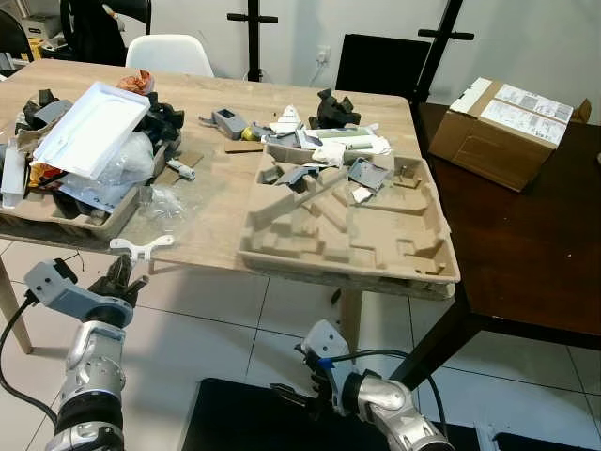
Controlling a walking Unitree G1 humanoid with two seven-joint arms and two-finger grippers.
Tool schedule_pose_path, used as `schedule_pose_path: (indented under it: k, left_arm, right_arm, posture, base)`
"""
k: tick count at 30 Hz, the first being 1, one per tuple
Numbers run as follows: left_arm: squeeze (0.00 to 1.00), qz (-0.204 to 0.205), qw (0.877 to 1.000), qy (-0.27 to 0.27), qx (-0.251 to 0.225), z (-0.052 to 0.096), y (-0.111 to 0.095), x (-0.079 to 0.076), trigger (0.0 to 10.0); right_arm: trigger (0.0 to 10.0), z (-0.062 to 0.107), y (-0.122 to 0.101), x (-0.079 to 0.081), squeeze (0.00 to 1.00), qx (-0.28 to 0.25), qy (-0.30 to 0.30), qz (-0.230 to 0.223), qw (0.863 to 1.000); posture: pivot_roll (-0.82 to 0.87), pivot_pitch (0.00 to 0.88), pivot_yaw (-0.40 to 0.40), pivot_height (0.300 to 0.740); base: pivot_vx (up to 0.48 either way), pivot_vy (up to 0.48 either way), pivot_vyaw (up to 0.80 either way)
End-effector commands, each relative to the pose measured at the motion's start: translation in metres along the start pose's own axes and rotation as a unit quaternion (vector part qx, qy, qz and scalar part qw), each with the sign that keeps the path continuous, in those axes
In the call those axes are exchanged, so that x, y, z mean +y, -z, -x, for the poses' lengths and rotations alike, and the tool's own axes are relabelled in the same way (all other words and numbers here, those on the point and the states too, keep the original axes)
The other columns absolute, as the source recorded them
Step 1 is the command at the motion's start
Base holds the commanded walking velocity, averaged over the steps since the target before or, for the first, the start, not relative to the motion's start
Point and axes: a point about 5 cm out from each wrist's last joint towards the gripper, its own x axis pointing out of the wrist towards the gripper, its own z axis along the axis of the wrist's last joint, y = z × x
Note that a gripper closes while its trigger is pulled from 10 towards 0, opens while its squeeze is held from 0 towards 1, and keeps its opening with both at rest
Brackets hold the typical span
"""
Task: Picking trash to rubbish bin
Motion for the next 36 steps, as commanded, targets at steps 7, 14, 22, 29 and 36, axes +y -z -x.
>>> schedule_pose_path:
  k: [7,14,22,29,36]
  left_arm:
    - [1.00,-0.035,0.999,0.015,0.000,0.001,-0.002,-0.003,10.0]
    - [1.00,-0.231,0.971,0.043,0.040,-0.002,0.007,-0.014,10.0]
    - [1.00,-0.298,0.952,0.053,0.038,-0.003,0.013,-0.023,10.0]
    - [0.00,-0.304,0.950,0.026,0.066,-0.001,0.023,-0.014,10.0]
    - [0.00,-0.294,0.953,-0.017,0.065,-0.007,0.019,-0.008,10.0]
  right_arm:
    - [10.0,0.001,0.003,0.002,0.00,0.003,-0.001,0.001,1.000]
    - [10.0,0.001,0.003,0.002,0.00,0.003,0.000,0.000,1.000]
    - [10.0,0.002,0.004,0.003,0.00,0.003,0.001,-0.001,1.000]
    - [10.0,0.003,0.005,0.002,0.00,0.005,0.003,-0.001,1.000]
    - [10.0,0.004,0.005,0.000,0.00,0.008,0.009,0.000,1.000]
  posture:
    - [0.02,0.100,-0.002,0.740]
    - [0.02,0.103,-0.001,0.740]
    - [0.01,0.106,0.004,0.740]
    - [0.00,0.116,0.001,0.740]
    - [0.00,0.129,-0.004,0.740]
  base:
    - [0.000,0.000,0.00]
    - [0.000,0.000,0.00]
    - [0.000,0.000,0.00]
    - [0.000,0.000,0.00]
    - [0.000,0.000,0.00]
